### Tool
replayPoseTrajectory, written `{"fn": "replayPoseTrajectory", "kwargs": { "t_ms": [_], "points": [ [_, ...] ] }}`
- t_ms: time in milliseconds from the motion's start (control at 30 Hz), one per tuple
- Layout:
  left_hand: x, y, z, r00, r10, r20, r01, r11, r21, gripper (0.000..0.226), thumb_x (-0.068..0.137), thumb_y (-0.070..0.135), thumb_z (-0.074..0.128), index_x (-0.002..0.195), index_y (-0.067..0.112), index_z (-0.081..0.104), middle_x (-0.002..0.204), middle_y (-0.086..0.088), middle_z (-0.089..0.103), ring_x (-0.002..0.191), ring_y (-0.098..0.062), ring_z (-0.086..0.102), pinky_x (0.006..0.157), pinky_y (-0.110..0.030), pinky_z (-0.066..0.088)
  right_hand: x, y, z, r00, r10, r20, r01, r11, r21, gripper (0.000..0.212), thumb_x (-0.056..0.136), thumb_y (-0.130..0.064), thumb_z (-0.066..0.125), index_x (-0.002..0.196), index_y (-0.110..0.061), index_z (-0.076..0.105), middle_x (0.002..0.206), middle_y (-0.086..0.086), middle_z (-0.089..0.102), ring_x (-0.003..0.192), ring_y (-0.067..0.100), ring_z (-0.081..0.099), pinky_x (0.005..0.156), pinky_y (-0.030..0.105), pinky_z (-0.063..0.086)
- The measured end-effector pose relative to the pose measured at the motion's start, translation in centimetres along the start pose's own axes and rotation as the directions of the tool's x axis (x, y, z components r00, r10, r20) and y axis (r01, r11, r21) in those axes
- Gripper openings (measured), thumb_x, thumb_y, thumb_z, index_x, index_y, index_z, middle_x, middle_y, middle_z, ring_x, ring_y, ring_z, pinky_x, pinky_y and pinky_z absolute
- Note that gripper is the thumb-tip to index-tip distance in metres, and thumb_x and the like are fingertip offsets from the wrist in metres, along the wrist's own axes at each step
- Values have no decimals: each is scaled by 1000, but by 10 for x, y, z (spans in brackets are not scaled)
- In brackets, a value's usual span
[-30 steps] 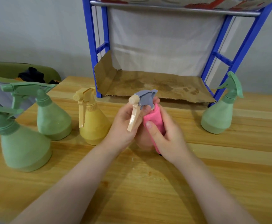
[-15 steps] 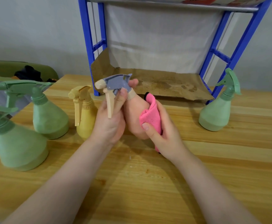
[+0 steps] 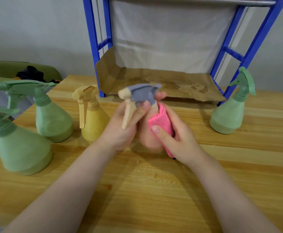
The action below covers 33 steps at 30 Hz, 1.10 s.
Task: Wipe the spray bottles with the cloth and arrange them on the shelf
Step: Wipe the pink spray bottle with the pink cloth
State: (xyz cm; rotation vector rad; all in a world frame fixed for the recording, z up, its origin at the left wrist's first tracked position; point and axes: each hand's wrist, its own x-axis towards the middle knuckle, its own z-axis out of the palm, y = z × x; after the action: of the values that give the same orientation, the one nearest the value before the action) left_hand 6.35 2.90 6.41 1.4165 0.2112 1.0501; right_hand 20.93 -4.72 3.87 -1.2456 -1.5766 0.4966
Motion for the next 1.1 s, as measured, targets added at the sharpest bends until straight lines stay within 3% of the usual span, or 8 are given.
{"fn": "replayPoseTrajectory", "kwargs": {
  "t_ms": [100, 200, 300, 500, 700, 800, 933, 1100],
  "points": [
    [-5, -8, 2, 991, -114, 62, 106, 986, 130, 31, 98, 27, 57, 125, 13, 63, 130, -7, 65, 128, -21, 55, 112, -37, 40, 0, 1, -4, 999, 28, 17, -28, 999, -37, 49, 90, -46, 59, 135, -29, 48, 124, -9, 64, 115, 14, 62, 94, 48, 50],
    [-4, -6, 2, 985, -132, 108, 120, 987, 109, 27, 96, 31, 59, 123, 34, 65, 136, 2, 61, 130, -15, 53, 107, -29, 41, 0, 0, -3, 1000, 9, 11, -9, 1000, -26, 56, 89, -45, 62, 140, -29, 43, 130, -11, 61, 121, 14, 59, 98, 48, 48],
    [-3, -6, 2, 983, -96, 160, 88, 995, 53, 32, 96, 26, 58, 128, 31, 63, 149, -8, 48, 136, -23, 46, 111, -35, 39, 0, 1, 3, 1000, -9, -10, 10, 998, 65, 58, 89, -36, 65, 141, -21, 45, 130, -6, 62, 121, 17, 60, 100, 48, 48],
    [0, -8, 5, 998, -63, 22, 66, 989, -132, 32, 90, 21, 56, 120, 24, 68, 115, 2, 70, 112, -12, 61, 100, -31, 48, 0, 4, 1, 996, 95, 2, -93, 968, 235, 48, 84, -44, 67, 128, -33, 53, 116, -12, 67, 108, 9, 63, 93, 34, 51],
    [7, 3, -9, 991, 26, -128, -54, 974, -220, 60, 89, 30, 63, 139, 4, 42, 132, -2, 62, 123, -15, 56, 101, -35, 47, -1, 2, 0, 992, 105, 64, -121, 936, 332, 65, 86, -40, 59, 145, -15, 42, 141, 2, 53, 127, 18, 53, 101, 31, 46],
    [7, 2, -13, 986, 3, -165, -46, 965, -259, 65, 83, 35, 70, 137, 8, 46, 137, -3, 59, 132, -21, 49, 109, -41, 42, 0, 3, -2, 984, 141, 109, -171, 922, 348, 75, 83, -49, 65, 147, -18, 40, 144, 0, 51, 131, 15, 51, 100, 27, 44],
    [6, 4, -10, 993, -2, -115, -26, 971, -240, 44, 86, 32, 64, 127, 15, 56, 134, -1, 62, 133, -22, 49, 105, -36, 45, 0, 3, -8, 953, 228, 199, -292, 866, 406, 85, 69, -69, 72, 140, -31, 44, 135, -6, 57, 123, 11, 57, 94, 26, 48],
    [2, 1, -4, 995, -82, 50, 88, 988, -126, 38, 93, 20, 47, 129, 15, 58, 124, 2, 67, 121, -13, 58, 100, -32, 48, 2, -2, -10, 952, 220, 212, -288, 875, 390, 64, 72, -57, 75, 124, -27, 54, 110, -18, 69, 104, 2, 63, 85, 19, 50]
  ]
}}
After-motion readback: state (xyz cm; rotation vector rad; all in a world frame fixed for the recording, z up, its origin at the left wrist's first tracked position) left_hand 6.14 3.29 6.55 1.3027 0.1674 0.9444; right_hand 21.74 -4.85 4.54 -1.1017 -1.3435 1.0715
